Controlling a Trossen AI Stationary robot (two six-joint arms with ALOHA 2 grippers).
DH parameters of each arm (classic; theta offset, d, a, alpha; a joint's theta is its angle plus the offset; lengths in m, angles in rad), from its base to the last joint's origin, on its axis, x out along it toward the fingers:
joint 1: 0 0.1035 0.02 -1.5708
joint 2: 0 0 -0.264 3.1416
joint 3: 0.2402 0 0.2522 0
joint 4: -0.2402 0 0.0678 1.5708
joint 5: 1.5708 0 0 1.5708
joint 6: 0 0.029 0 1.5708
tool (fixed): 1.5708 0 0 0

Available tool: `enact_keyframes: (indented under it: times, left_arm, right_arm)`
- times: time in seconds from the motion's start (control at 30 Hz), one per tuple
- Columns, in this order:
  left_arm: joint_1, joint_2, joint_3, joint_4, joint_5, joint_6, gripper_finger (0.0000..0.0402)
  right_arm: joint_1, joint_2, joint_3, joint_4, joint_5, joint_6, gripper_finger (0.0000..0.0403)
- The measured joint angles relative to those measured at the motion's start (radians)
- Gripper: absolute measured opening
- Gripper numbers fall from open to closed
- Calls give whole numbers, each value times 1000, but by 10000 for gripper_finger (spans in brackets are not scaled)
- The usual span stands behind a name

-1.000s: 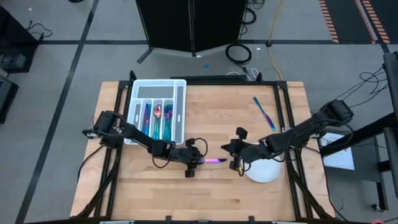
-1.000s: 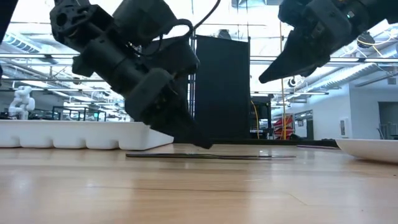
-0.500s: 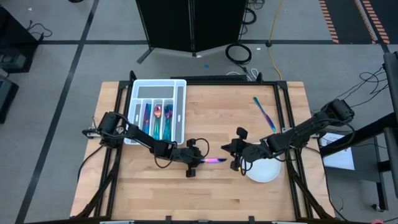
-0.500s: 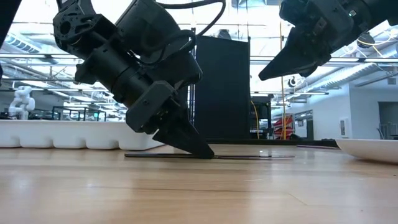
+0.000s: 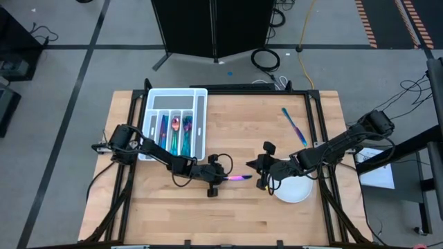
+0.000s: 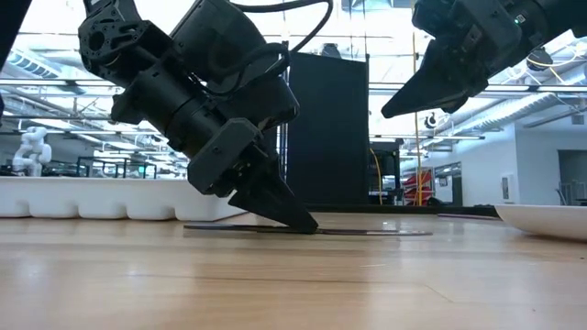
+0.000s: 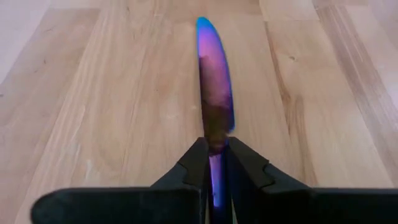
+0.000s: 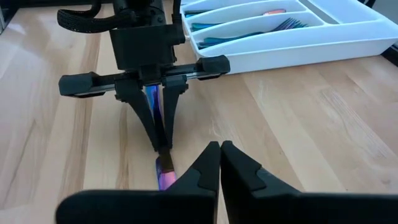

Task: Sort silverware
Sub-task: Put the iridescent knife into the white silverware tray

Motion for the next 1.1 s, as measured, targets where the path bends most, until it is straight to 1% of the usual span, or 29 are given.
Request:
enact_keyframes:
  times: [0.17, 0.47, 0.57, 0.8, 0.97, 1.1]
  left_arm:
    - [0, -3, 0, 10, 0, -1, 34]
    - [0, -5, -2, 26, -1, 0, 33]
    - [0, -18, -3, 19, 0, 1, 33]
    - [-1, -56, -5, 12, 34, 3, 33]
    - [-1, -56, -5, 9, 52, 3, 33]
    - [-1, -70, -5, -19, 52, 3, 33]
  right_arm:
    - [0, 0, 0, 0, 0, 0, 0]
    - [0, 2, 0, -1, 0, 5, 0]
    - [0, 23, 0, 0, -5, 27, 0]
    - [-39, 156, 0, 32, -148, 73, 0]
    - [-82, 232, 0, 137, -268, 63, 0]
    - [-98, 282, 0, 247, -320, 44, 0]
